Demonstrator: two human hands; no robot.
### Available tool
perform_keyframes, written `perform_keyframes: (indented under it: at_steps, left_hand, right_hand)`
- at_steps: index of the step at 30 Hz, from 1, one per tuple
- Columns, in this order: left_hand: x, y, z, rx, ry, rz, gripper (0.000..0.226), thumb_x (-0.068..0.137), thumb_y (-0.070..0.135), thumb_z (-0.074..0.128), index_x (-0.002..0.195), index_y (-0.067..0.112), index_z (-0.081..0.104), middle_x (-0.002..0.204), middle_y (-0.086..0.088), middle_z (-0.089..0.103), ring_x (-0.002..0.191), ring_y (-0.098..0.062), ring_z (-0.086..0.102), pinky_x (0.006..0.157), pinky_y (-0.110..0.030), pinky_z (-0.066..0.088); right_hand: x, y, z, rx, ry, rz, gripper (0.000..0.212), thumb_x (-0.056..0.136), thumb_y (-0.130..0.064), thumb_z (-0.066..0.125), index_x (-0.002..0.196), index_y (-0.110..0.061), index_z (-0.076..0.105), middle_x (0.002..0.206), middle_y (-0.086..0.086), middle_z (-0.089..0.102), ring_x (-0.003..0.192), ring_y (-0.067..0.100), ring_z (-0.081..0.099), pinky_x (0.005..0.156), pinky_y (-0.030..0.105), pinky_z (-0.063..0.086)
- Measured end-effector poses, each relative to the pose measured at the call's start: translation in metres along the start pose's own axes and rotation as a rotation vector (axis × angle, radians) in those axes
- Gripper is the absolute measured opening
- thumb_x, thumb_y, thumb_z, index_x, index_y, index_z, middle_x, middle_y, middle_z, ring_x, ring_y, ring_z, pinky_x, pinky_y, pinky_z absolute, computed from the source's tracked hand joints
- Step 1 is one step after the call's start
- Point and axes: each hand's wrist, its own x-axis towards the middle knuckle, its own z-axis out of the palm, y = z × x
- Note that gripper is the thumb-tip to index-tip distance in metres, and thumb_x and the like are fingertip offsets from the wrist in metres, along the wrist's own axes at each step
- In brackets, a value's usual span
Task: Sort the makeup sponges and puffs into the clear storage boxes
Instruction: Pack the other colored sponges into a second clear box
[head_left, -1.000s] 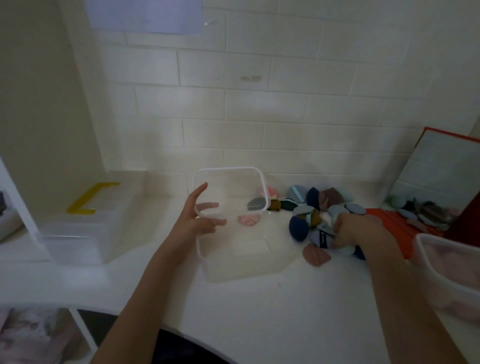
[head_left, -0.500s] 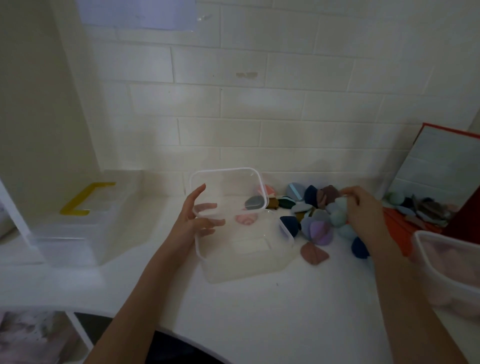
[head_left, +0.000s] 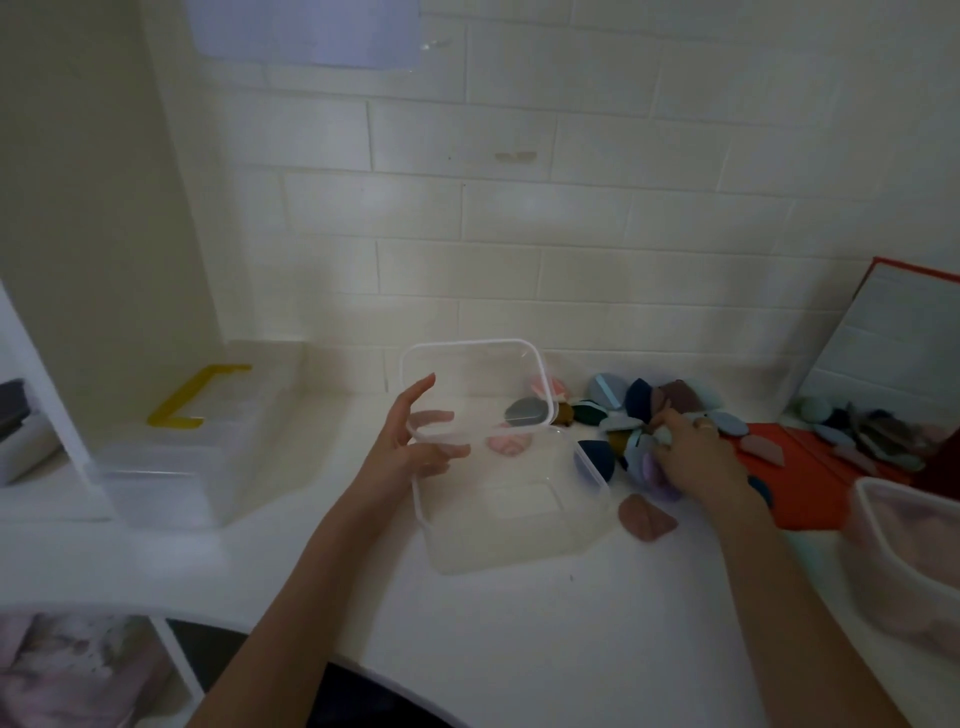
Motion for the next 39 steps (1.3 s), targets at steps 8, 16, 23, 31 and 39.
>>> perform_keyframes:
  at_steps: [8, 16, 23, 31, 39]
  left_hand:
    - [0.001, 0.003, 0.000, 0.032, -0.020, 0.001, 0.080, 0.058, 0.001, 0.054, 0.122, 0.048, 0.047, 0.121, -0.009, 0.056, 0.088, -0.029, 0.071, 0.070, -0.027, 0.051]
    - [-0.001, 0.003, 0.000, 0.046, -0.021, 0.012, 0.079, 0.060, 0.002, 0.055, 0.123, 0.049, 0.047, 0.121, -0.008, 0.056, 0.088, -0.027, 0.071, 0.072, -0.029, 0.051]
    - [-0.003, 0.004, 0.001, 0.154, 0.034, 0.093, 0.074, 0.058, 0.014, 0.066, 0.120, 0.050, 0.049, 0.130, -0.006, 0.046, 0.110, -0.018, 0.059, 0.085, -0.023, 0.048]
    - [-0.011, 0.015, 0.000, 0.701, 0.245, 0.592, 0.061, 0.065, 0.050, 0.070, 0.121, 0.034, 0.052, 0.138, 0.008, 0.041, 0.132, -0.004, 0.033, 0.109, -0.013, 0.023]
    - [-0.029, 0.052, 0.040, 0.703, -0.069, 0.432, 0.036, 0.075, 0.047, 0.066, 0.102, 0.031, 0.050, 0.103, 0.017, 0.049, 0.074, -0.007, 0.058, 0.062, -0.023, 0.051]
  right_hand:
    - [0.008, 0.003, 0.002, 0.029, 0.050, -0.063, 0.045, 0.090, -0.003, 0.048, 0.133, -0.017, 0.048, 0.137, 0.019, 0.042, 0.120, 0.037, 0.046, 0.098, 0.042, 0.042]
    - [0.003, -0.001, 0.002, 0.092, 0.325, -0.106, 0.030, 0.083, 0.011, 0.049, 0.104, -0.003, 0.064, 0.119, 0.026, 0.047, 0.094, 0.040, 0.055, 0.084, 0.042, 0.048]
    - [-0.022, -0.076, -0.051, 0.878, 0.542, -0.263, 0.047, 0.075, 0.022, 0.042, 0.084, -0.023, 0.056, 0.117, 0.007, 0.051, 0.102, 0.016, 0.053, 0.086, 0.011, 0.042]
    - [-0.065, -0.160, -0.022, 1.568, -0.440, -0.334, 0.045, 0.083, 0.022, 0.040, 0.088, -0.020, 0.056, 0.106, 0.001, 0.055, 0.081, 0.016, 0.060, 0.063, 0.024, 0.048]
    - [-0.065, -0.163, -0.022, 1.603, -0.405, -0.200, 0.036, 0.086, 0.014, 0.047, 0.097, -0.020, 0.054, 0.095, 0.003, 0.060, 0.075, 0.015, 0.060, 0.055, 0.027, 0.052]
